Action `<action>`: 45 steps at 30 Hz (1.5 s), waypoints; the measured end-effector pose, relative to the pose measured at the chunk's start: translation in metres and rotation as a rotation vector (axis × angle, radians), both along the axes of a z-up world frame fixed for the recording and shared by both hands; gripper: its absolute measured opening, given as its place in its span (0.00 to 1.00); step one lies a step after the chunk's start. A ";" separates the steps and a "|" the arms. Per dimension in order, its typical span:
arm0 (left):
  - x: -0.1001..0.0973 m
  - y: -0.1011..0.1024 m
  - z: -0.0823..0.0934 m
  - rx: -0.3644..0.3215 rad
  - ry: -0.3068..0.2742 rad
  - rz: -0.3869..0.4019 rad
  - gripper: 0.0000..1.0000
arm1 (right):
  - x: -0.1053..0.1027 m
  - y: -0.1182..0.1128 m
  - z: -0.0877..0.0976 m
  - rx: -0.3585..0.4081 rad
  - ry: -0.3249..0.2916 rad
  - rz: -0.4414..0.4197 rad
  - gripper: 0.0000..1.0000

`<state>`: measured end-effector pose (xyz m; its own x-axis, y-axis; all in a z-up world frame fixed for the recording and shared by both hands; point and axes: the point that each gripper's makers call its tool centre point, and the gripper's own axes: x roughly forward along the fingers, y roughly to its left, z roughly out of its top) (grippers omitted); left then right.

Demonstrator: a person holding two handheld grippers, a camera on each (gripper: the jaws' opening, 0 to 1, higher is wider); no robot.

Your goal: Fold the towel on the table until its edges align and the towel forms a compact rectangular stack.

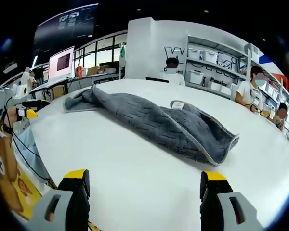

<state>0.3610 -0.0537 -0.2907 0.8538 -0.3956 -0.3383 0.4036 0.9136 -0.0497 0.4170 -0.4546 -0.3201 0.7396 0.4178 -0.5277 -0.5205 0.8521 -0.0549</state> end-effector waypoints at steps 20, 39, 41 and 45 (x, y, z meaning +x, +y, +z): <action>0.001 0.002 -0.004 0.002 0.017 0.002 0.99 | 0.001 -0.004 -0.003 -0.003 0.012 -0.016 1.00; 0.001 0.000 -0.004 -0.029 0.010 -0.003 0.96 | 0.018 -0.025 -0.001 -0.072 -0.009 -0.075 0.98; 0.001 0.000 -0.006 -0.034 0.012 -0.008 0.96 | 0.022 -0.028 -0.001 -0.094 -0.012 -0.080 0.96; 0.003 0.003 -0.009 -0.040 0.019 -0.013 0.96 | 0.028 -0.030 0.002 -0.106 -0.028 -0.055 0.91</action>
